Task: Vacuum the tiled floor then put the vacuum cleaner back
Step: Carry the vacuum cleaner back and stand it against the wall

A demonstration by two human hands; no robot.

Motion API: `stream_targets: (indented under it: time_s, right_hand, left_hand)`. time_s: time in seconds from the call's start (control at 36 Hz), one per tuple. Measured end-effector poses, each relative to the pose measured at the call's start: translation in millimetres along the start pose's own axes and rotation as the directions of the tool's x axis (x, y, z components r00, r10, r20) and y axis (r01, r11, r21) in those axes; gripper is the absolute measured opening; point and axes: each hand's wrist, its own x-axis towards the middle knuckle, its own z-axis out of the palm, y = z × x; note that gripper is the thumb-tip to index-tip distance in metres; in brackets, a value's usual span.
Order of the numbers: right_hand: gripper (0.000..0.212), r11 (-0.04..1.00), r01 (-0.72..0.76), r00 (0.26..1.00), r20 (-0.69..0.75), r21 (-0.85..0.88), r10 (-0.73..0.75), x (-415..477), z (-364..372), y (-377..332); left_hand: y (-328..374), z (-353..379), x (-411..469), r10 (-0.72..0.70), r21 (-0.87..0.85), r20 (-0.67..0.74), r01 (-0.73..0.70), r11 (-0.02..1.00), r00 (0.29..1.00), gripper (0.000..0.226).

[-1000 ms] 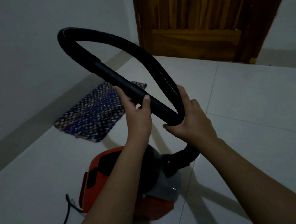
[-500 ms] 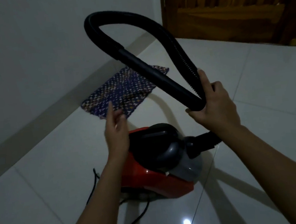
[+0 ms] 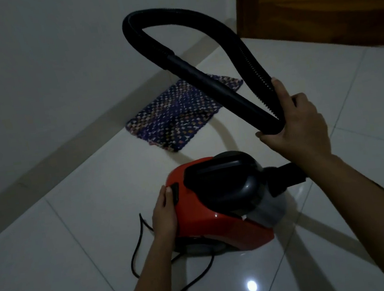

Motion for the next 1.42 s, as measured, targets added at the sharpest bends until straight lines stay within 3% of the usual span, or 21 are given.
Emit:
stream_targets:
  time_s: [0.14, 0.36, 0.72, 0.89, 1.42]
  right_hand:
    - [0.103, 1.000, -0.004, 1.000, 0.003, -0.016, 0.004, 4.7, 2.6, 0.5]
    - [0.100, 0.999, 0.000, 1.000, -0.001, -0.038, 0.000, 9.8, 9.3, 1.0]
    - [0.099, 0.998, -0.019, 1.000, -0.008, -0.059, 0.018, 14.6, 13.6, 1.6]
    - [0.099, 0.997, -0.021, 1.000, -0.004, -0.074, 0.021, 14.2, 13.5, 2.8]
    - [0.096, 0.997, -0.052, 0.998, 0.023, -0.057, 0.053, 10.4, 4.3, 3.7]
  left_hand:
    - [-2.0, 2.4, 0.4, -0.019, -0.068, 0.022, 0.021, 0.997, 1.000, 0.058]
    - [7.9, -3.4, 11.2, -0.144, -0.145, 0.241, 0.182, 0.973, 0.960, 0.065]
    - [11.9, 9.0, 15.0, -0.149, -0.062, 0.159, 0.161, 0.985, 0.976, 0.056]
    - [14.1, 12.9, 4.8, -0.114, -0.067, 0.184, 0.128, 0.990, 0.976, 0.058]
    - [26.1, 7.5, -12.7, -0.187, -0.090, 0.250, 0.215, 0.972, 0.950, 0.063]
